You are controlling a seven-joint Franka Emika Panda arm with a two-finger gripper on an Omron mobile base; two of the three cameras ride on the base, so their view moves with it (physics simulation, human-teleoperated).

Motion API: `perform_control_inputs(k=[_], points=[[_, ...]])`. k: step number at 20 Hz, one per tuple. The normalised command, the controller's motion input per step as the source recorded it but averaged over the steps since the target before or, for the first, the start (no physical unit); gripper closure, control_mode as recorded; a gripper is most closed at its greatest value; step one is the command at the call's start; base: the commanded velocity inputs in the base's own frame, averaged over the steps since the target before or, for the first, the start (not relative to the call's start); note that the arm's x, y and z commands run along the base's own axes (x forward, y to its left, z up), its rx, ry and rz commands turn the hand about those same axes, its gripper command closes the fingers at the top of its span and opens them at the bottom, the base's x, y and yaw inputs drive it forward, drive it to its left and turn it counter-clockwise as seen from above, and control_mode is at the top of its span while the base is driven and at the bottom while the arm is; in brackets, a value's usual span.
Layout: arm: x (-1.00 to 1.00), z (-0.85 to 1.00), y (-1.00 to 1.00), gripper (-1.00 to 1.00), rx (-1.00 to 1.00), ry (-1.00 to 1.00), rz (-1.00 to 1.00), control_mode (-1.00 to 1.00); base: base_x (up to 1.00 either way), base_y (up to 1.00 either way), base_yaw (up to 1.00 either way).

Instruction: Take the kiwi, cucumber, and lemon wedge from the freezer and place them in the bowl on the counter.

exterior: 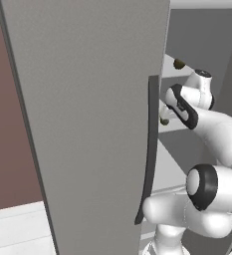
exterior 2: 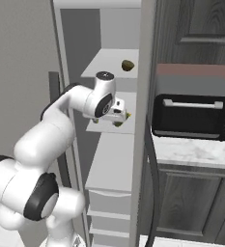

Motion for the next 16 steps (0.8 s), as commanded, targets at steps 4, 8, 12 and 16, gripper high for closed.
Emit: perform_control_inputs(k=[4, 8, 12, 16], points=[[0.22, -0.03, -0.02, -1.00, 0.04, -0.01, 0.02, -1.00, 0.00, 0.00, 0.00], [0.26, 0.00, -0.07, -1.00, 0.00, 0.00, 0.00, -1.00, 0.00, 0.00, 0.00], [0.39, -0.07, 0.00, -1.00, 0.00, 0.00, -0.01, -1.00, 0.00, 0.00, 0.00], [0.32, -0.24, 0.00, -1.00, 0.00, -0.03, -0.01, -1.00, 0.00, 0.00, 0.00]])
